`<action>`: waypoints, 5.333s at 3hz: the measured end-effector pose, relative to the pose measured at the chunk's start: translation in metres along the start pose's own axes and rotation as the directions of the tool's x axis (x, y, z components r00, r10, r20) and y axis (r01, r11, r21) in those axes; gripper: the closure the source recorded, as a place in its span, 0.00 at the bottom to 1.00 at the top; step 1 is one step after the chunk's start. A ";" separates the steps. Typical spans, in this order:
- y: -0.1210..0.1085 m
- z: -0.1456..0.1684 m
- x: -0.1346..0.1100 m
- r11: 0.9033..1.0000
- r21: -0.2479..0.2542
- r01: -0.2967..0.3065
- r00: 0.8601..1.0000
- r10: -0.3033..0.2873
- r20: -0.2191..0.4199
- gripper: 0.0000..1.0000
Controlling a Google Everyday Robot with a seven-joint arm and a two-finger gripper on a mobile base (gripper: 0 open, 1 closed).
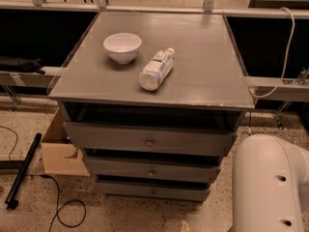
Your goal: Open bottom drawer
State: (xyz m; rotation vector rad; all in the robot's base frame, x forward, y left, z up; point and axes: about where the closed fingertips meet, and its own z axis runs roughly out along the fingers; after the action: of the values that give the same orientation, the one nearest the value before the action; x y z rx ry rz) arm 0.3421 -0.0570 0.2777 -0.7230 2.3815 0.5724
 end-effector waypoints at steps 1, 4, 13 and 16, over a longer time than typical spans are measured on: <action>0.020 -0.045 -0.012 0.998 0.024 0.051 0.997 -0.052 0.059 0.00; 0.062 -0.209 0.012 0.967 0.199 0.160 0.946 -0.208 0.250 0.00; 0.109 -0.450 -0.070 0.630 0.614 0.475 0.662 -0.716 0.223 0.00; 0.117 -0.483 -0.122 0.539 0.689 0.485 0.586 -0.785 0.201 0.00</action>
Offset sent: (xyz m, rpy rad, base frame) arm -0.1054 -0.0318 0.1554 -0.0659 -0.2946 0.0369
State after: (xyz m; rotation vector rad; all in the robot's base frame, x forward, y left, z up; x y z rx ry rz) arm 0.1607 -0.1855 0.7390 -0.9733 1.4593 -0.2865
